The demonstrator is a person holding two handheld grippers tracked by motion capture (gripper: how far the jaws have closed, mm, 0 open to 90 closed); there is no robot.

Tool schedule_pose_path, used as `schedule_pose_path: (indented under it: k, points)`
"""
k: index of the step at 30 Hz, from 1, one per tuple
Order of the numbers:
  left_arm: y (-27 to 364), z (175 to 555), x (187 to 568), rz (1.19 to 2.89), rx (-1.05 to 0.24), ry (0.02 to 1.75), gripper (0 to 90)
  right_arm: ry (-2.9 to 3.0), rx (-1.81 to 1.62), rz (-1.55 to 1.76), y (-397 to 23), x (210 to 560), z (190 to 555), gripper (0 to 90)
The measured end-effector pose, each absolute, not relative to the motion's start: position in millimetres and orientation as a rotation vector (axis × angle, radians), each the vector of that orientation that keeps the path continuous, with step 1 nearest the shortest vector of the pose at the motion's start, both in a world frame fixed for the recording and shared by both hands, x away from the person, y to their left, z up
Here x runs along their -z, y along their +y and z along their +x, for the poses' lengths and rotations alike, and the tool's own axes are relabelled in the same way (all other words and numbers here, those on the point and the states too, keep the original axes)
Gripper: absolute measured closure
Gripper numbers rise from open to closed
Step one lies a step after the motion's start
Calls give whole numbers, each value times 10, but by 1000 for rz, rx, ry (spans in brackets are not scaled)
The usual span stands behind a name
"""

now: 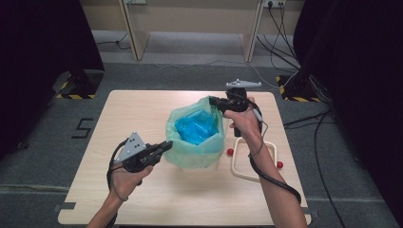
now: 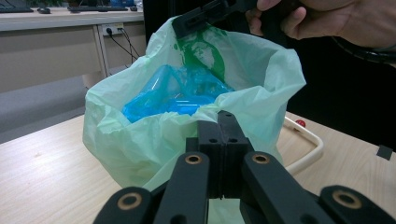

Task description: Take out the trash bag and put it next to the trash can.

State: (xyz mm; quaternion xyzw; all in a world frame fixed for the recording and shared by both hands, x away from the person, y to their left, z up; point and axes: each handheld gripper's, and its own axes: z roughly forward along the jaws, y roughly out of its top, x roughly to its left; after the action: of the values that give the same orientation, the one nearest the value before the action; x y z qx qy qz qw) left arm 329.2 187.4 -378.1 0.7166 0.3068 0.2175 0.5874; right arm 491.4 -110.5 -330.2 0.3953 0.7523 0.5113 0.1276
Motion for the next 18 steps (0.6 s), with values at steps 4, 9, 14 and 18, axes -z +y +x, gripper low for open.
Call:
schedule_pose_path:
  k: [4,9,14,18]
  points:
    - [1918,3298,3733,1664,-494,720,898,2189,-1508,1126,-1014,3204,4925,898]
    - [1952,3279,3672,1649,-503,717,898,2185,-1533,1089,-928,3053,4919,899]
    - [2023,3264,3582,1623,-518,714,898,2177,-1544,1062,-870,2907,4922,898]
    - [2102,3244,3509,1601,-537,715,897,2177,-1552,1045,-823,2816,4929,898]
